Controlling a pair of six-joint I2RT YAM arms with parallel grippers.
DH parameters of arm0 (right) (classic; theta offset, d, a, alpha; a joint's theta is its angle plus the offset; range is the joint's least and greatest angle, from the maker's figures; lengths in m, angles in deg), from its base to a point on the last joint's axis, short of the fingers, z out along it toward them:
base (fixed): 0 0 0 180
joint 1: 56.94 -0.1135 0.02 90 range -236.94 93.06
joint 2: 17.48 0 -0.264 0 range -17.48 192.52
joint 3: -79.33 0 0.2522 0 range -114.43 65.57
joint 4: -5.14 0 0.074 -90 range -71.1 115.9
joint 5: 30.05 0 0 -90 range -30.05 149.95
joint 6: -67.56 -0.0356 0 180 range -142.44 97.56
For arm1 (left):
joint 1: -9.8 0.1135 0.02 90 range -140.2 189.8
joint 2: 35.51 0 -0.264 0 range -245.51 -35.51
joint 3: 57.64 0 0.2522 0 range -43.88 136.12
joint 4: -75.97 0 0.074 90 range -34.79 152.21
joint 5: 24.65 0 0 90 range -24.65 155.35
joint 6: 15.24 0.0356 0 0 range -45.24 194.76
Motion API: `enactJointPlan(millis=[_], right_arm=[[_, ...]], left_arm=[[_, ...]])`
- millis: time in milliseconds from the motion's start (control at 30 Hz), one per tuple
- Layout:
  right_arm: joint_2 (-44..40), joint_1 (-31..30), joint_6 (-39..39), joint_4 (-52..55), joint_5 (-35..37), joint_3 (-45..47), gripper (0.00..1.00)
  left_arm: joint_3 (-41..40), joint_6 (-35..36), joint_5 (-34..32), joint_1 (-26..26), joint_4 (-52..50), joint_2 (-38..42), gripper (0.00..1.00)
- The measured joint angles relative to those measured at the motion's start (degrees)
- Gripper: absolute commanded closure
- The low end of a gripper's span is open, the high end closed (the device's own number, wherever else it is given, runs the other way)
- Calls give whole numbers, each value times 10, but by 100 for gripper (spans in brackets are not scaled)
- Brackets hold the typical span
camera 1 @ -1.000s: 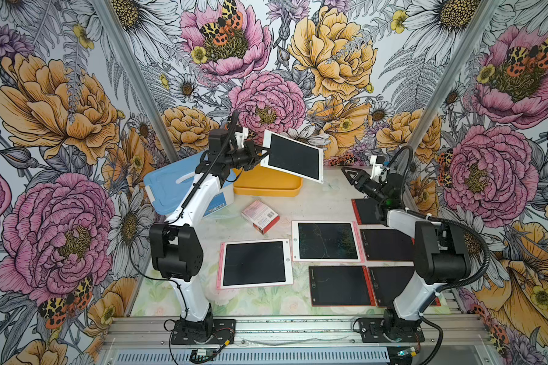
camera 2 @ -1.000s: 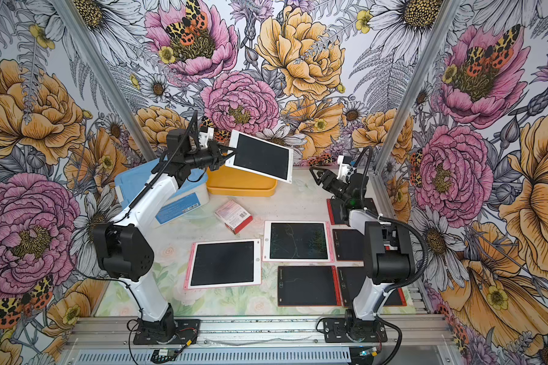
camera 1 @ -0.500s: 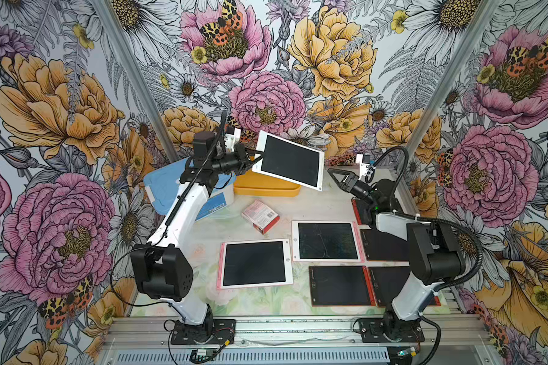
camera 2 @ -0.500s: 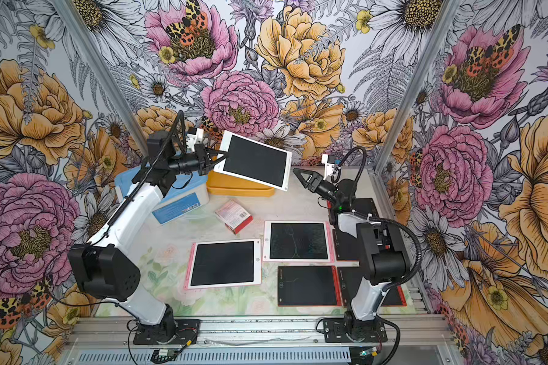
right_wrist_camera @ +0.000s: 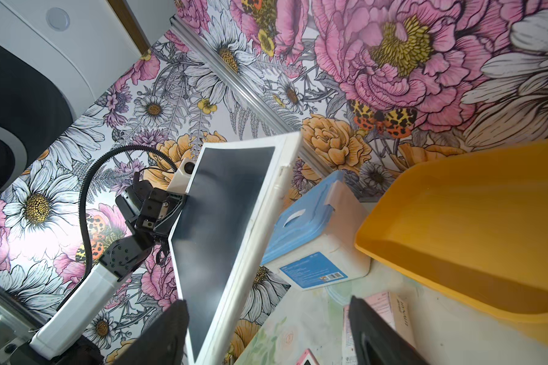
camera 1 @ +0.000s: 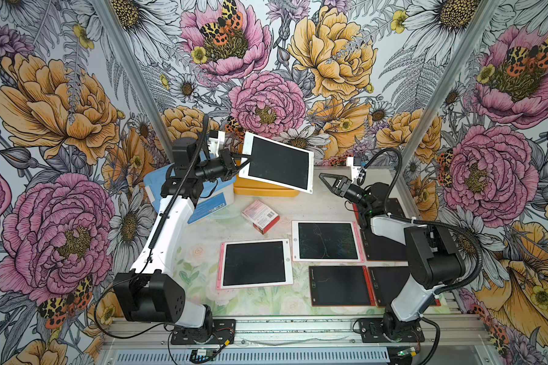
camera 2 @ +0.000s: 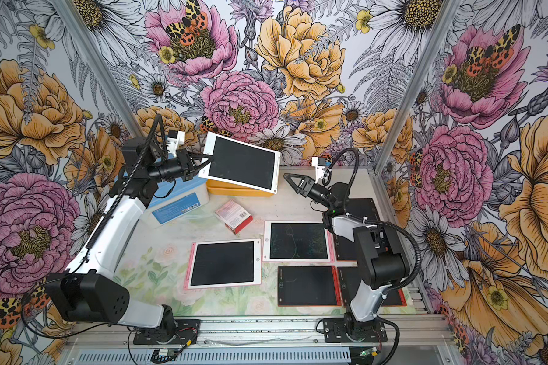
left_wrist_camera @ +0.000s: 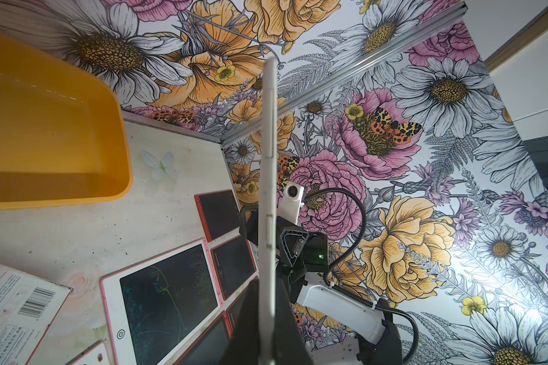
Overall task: Take out the writing tablet from the storage box
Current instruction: Place the writing tablet at the center of the board.
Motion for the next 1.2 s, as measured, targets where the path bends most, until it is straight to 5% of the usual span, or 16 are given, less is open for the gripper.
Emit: enactJointPlan(millis=[333, 700, 1000, 1200], right_arm=[[0, -11, -7, 0, -3, -15, 47], [0, -17, -13, -1, -4, -24, 60], [19, -19, -17, 5, -2, -33, 60], [38, -36, -25, 2, -7, -49, 47]], left_arm=[[-18, 4, 10, 1, -2, 0, 100], [-15, 15, 30, 4, -3, -10, 100], [3, 30, 38, 4, 1, -30, 100], [9, 41, 39, -7, 1, -44, 100]])
